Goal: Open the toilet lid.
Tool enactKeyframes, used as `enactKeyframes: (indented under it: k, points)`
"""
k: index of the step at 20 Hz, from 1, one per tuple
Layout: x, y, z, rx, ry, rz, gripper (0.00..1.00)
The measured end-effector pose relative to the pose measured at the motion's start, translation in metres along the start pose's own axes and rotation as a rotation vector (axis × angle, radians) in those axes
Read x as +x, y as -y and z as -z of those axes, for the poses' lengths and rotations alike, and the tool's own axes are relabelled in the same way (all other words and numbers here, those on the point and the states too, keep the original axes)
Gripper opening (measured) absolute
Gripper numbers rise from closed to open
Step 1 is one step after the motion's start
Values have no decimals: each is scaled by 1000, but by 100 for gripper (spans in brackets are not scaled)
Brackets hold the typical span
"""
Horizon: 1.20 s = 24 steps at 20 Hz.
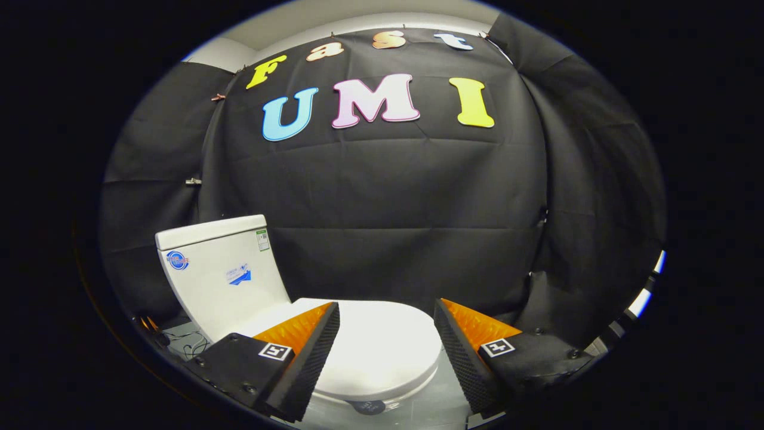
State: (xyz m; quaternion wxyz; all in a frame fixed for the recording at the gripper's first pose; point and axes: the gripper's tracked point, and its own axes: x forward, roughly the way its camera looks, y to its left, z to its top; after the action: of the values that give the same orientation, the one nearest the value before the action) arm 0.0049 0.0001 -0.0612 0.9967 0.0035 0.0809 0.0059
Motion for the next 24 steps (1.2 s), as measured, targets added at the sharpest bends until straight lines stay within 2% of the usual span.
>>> enactKeyframes:
  k: [6, 12, 24]
  points:
    - [7, 0, 33, 13, -88, -9, 99]
    - [9, 6, 76, 74, -229, 1, 99]
    - [5, 12, 129, 217, -404, 29, 99]
